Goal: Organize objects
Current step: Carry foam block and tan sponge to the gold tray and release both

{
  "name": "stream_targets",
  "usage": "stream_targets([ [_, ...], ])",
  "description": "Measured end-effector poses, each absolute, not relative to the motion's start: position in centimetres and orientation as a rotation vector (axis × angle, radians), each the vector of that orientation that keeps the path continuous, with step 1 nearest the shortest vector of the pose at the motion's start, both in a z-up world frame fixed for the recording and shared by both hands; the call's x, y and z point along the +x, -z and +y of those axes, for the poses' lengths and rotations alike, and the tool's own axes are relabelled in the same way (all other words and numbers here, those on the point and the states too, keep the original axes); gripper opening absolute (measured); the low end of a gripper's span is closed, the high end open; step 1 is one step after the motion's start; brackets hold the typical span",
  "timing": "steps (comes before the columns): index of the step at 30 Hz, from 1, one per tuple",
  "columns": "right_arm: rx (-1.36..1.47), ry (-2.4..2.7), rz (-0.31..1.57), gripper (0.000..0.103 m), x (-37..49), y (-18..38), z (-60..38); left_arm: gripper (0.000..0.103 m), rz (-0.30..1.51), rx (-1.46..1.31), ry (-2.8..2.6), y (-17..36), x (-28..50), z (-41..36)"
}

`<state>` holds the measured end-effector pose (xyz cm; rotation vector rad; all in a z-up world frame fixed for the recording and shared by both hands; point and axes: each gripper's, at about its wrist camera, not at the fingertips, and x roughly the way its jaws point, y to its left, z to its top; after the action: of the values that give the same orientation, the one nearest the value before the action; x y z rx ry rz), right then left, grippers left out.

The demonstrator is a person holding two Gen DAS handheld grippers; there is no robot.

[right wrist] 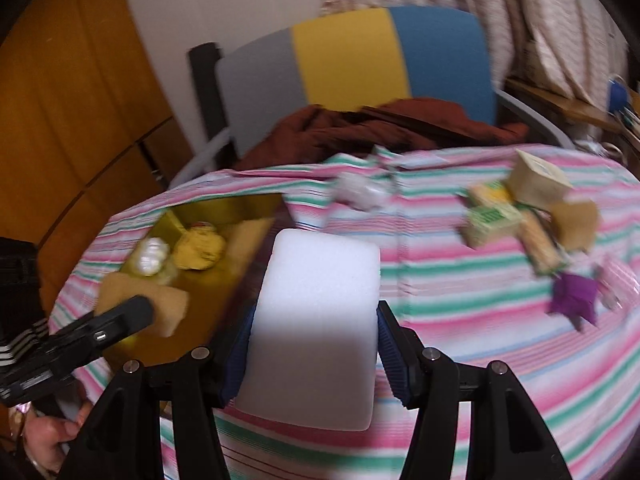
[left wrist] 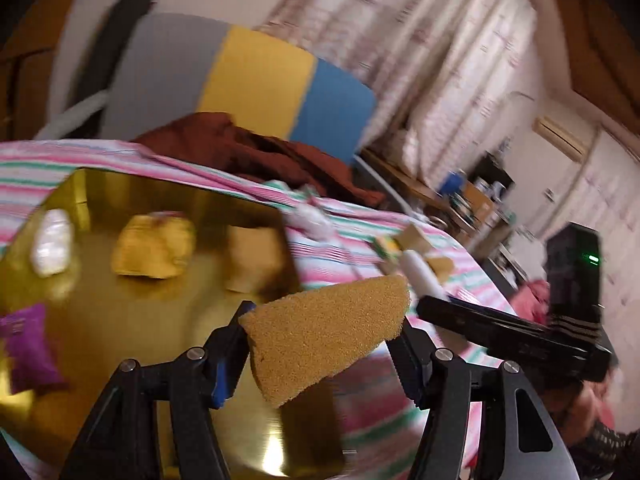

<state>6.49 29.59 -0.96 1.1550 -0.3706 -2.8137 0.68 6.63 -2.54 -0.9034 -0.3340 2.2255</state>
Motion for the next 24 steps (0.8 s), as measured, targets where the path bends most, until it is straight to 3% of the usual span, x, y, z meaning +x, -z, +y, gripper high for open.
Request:
stream_targets([
  [10, 1.157, 2.681, -0.202, 0.058, 1.8, 1.2, 21.3, 0.064, -0.408, -1.028, -2.379, 4.6, -4.2, 0.0],
  [16, 1.224, 2.613, -0.238, 0.062, -0.9, 3.5, 19.4, 0.065, -0.414, -1.075, -2.413, 5.5, -5.6, -1.3],
  [20, 1.259, 2.589, -0.312, 0.07, -1.6, 4.2, 19.3, 0.067, -0.444, -1.11, -2.426, 6.0, -6.6, -1.6],
  [24, 1.213, 2.613, -0.313, 0.08, -0.5, 3.5, 19.8, 0.079, -0.454, -1.122, -2.442, 5.8, -7.0, -1.4],
])
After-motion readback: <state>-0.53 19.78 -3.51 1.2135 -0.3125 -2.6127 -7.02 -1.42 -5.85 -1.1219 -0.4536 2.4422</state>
